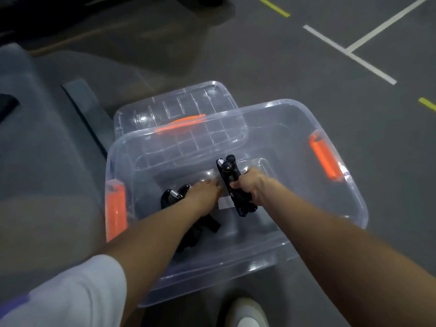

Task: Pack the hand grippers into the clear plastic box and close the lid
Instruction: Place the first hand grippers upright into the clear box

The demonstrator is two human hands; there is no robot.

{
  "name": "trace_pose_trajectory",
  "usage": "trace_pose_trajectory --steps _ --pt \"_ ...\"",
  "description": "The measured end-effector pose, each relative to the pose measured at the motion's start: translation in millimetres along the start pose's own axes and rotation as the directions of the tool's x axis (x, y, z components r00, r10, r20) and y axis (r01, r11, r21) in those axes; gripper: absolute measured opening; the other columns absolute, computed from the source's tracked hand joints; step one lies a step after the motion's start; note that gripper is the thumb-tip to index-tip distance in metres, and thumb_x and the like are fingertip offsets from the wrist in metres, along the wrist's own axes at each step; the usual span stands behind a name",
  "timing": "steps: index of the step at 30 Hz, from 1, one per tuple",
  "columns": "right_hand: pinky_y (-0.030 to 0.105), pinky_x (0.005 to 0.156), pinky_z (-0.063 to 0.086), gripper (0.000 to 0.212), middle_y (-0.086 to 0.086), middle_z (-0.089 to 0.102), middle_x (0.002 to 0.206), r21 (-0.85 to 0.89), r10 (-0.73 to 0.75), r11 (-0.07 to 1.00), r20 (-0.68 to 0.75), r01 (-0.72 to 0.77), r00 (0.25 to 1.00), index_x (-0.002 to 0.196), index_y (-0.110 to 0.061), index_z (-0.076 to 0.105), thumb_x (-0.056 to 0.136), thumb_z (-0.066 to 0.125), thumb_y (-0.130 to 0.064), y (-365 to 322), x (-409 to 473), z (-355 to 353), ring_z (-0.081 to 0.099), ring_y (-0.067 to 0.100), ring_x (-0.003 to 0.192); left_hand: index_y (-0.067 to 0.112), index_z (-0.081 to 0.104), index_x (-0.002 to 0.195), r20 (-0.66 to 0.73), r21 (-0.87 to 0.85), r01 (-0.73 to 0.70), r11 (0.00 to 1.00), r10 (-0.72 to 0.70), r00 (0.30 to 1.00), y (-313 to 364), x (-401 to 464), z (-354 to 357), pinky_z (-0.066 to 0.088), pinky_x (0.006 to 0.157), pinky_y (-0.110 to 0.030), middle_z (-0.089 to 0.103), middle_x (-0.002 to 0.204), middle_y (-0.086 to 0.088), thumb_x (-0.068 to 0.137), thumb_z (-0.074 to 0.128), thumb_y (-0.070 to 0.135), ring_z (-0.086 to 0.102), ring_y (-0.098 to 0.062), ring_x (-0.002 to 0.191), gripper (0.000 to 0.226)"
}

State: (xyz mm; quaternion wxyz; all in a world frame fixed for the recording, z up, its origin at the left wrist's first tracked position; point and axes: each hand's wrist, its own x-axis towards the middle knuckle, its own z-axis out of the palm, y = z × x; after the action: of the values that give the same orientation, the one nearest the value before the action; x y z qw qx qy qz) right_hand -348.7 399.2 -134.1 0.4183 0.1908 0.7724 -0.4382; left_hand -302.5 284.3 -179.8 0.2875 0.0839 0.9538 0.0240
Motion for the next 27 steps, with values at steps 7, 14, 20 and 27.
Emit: trace_pose_trajectory --steps 7,14,20,27 --pt "0.054 0.095 0.049 0.030 0.022 0.059 0.096 0.005 0.012 1.000 -0.010 -0.012 1.000 0.116 0.007 0.054 0.088 0.059 -0.001 4 6 1 0.063 0.034 0.095 0.005 0.044 0.127 0.029 0.169 -0.069 0.983 0.065 0.997 0 7 -1 0.039 0.097 -0.042 0.040 0.132 -0.018 0.096 0.033 0.011 0.043 -0.037 0.122 0.034" --pt "0.049 0.088 0.052 0.009 0.018 0.057 0.088 0.023 -0.004 1.000 -0.007 0.005 1.000 0.093 -0.003 0.051 0.089 0.057 0.000 1 0 17 0.056 0.028 0.085 0.010 0.053 0.120 0.085 0.318 -0.314 0.895 0.302 0.949 -45 -31 -25 0.036 0.098 -0.034 0.052 0.125 -0.011 0.095 0.037 0.012 0.044 -0.029 0.119 0.030" --pt "0.046 0.092 0.051 0.025 0.017 0.056 0.088 -0.090 -0.007 0.996 0.092 0.015 0.996 0.111 0.002 0.053 0.088 0.060 -0.004 0 -15 65 0.059 0.029 0.092 0.008 0.062 0.107 0.141 0.371 -0.203 0.906 0.162 0.977 -75 -77 -35 0.047 0.087 -0.038 0.061 0.122 -0.010 0.093 0.039 0.014 0.056 -0.031 0.113 0.027" --pt "0.029 0.078 0.043 0.022 0.011 0.053 0.079 -0.312 -0.028 0.947 0.173 0.081 0.985 0.110 0.006 0.057 0.092 0.053 -0.006 3 -20 106 0.048 0.021 0.090 0.009 0.059 0.117 0.234 0.408 -0.093 0.908 -0.005 0.972 -63 -87 -50 0.047 0.086 -0.039 0.057 0.127 -0.009 0.096 0.038 0.010 0.056 -0.033 0.115 0.029"
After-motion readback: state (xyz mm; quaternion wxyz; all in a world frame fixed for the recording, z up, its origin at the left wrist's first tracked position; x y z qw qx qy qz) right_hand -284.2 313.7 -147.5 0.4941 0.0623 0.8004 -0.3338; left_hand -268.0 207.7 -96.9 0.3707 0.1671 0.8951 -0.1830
